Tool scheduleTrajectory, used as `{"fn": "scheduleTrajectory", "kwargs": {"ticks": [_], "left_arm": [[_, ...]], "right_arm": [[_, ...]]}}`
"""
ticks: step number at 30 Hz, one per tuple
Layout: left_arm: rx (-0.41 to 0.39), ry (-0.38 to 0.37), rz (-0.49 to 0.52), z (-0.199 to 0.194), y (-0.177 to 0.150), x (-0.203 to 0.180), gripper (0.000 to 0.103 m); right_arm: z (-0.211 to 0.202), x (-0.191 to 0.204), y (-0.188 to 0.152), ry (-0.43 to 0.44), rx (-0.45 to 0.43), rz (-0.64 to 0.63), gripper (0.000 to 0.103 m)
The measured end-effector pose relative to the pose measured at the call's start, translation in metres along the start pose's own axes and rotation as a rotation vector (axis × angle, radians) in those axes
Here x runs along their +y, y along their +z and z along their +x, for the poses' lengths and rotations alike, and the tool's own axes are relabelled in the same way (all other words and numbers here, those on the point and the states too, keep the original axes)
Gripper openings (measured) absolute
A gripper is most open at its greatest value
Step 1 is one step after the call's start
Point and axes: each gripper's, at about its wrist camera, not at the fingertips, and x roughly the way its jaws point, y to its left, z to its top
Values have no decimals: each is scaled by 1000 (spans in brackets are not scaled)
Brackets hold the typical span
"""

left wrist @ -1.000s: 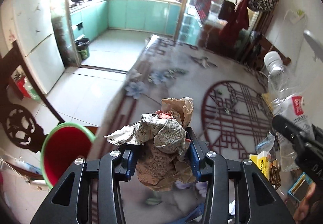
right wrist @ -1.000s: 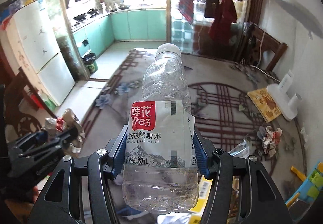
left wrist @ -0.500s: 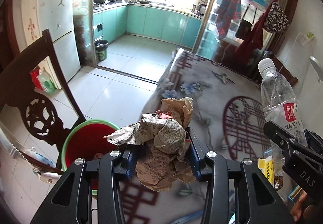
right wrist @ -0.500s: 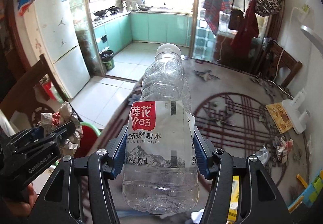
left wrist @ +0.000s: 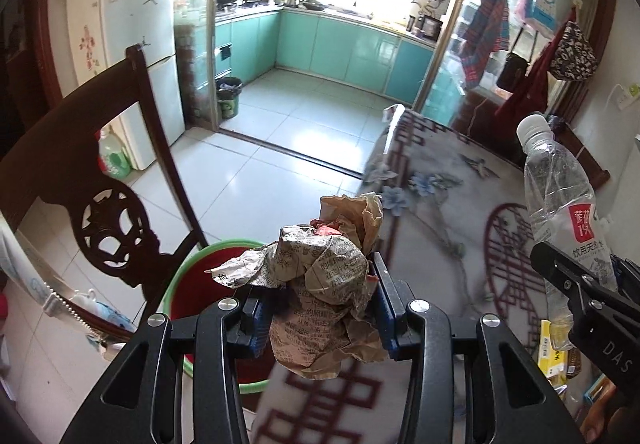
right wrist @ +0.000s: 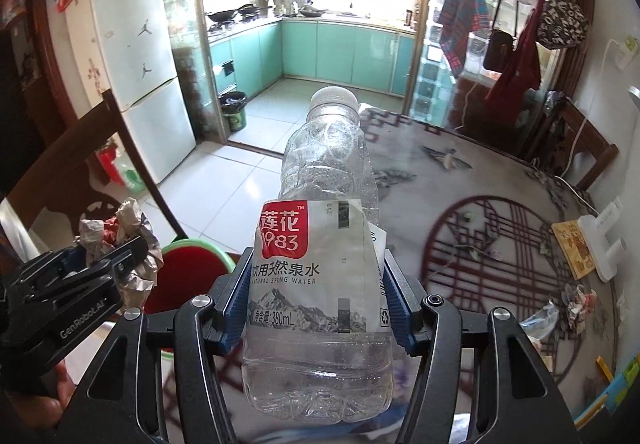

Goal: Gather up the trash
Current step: 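Move both tools over the red bucket and release the paper and bottle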

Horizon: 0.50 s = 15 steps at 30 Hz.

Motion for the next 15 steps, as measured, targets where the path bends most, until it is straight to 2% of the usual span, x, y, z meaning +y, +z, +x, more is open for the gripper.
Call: {"fn": "scheduleTrajectory", "kwargs": {"ticks": [7,15], "left_arm": [[25,61,-12,13,-2,38,41],[86,98,-36,43,-4,75,41]], "right_arm": [[23,38,3,72,56,-42,57],[63,78,-8,160,182,-65,57]]}}
